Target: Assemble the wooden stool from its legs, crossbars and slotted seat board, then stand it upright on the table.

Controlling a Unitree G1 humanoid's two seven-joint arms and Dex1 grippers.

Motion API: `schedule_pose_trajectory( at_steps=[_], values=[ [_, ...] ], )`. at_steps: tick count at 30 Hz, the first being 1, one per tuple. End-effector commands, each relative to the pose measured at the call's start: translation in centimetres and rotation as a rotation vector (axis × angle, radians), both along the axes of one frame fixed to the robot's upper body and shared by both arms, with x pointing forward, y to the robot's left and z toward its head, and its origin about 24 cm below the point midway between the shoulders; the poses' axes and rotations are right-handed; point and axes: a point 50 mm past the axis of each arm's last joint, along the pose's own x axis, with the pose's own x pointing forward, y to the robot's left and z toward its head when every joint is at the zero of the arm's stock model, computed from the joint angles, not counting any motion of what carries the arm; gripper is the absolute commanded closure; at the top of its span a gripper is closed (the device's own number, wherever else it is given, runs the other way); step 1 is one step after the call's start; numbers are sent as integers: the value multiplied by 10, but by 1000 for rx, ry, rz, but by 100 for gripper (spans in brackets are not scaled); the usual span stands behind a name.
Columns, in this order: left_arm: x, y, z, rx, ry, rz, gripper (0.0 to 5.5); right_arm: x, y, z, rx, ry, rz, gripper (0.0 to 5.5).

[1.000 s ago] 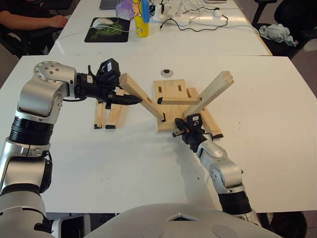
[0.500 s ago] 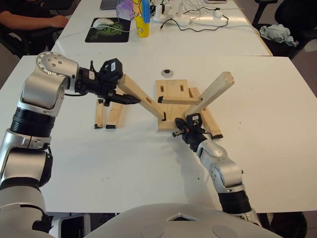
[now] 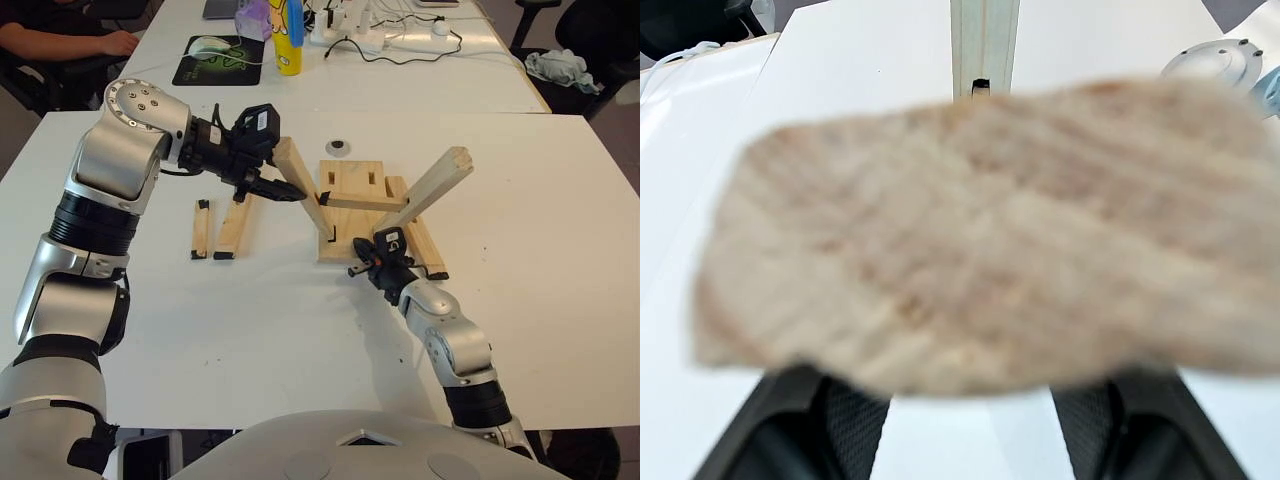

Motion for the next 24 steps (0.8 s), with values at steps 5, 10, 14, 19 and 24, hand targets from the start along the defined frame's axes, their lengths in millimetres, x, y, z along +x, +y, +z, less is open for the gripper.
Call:
schedule_pose_trajectory(
  at_steps=[5,10,14,19,24],
  values=[
    [-2,-13,-16,-33,41,16,343,-27,1,-43,-62,279,65,550],
    [-4,-13,-34,-14,72,31,343,-27,2,-43,-66,282,80,550],
    [-8,-4,-56,61,89,41,343,-27,3,-44,-74,285,103,550],
    [-18,-6,-71,111,106,-19,343,-27,4,-44,-71,289,122,550],
    [-6,-6,-72,92,84,38,343,-26,2,-44,-81,290,111,550]
  ],
)
